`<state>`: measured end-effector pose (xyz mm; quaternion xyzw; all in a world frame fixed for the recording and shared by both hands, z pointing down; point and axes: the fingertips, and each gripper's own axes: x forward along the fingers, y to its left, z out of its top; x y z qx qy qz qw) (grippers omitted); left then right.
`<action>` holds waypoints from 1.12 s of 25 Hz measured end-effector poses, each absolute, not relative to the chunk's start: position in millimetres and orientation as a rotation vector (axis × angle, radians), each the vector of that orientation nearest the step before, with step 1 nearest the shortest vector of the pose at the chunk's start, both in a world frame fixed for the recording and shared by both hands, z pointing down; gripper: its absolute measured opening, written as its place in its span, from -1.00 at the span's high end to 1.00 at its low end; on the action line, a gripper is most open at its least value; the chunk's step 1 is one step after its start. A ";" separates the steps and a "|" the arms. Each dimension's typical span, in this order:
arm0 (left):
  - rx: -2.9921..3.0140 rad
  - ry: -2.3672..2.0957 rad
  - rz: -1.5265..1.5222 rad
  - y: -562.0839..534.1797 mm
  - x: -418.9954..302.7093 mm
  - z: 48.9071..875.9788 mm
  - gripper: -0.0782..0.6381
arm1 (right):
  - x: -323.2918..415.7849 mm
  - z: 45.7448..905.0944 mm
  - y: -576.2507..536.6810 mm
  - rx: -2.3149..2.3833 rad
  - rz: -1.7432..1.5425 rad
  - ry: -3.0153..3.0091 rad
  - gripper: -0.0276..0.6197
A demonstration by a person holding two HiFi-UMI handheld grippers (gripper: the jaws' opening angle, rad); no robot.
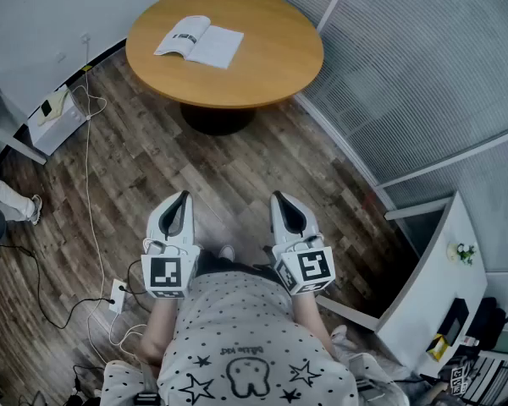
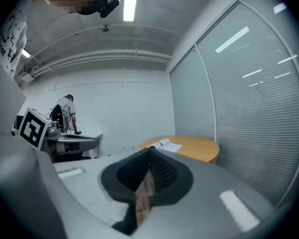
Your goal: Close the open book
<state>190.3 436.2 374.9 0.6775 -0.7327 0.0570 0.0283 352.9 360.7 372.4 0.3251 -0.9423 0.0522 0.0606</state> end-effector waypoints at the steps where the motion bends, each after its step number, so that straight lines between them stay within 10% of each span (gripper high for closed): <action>1: 2.088 -2.259 0.174 436.1 192.4 375.3 0.76 | 354.8 372.2 360.6 0.983 0.158 -2.852 0.90; 28: 2.032 -2.257 0.189 433.1 204.2 382.0 0.75 | 398.3 379.9 335.3 1.079 0.302 -2.865 0.90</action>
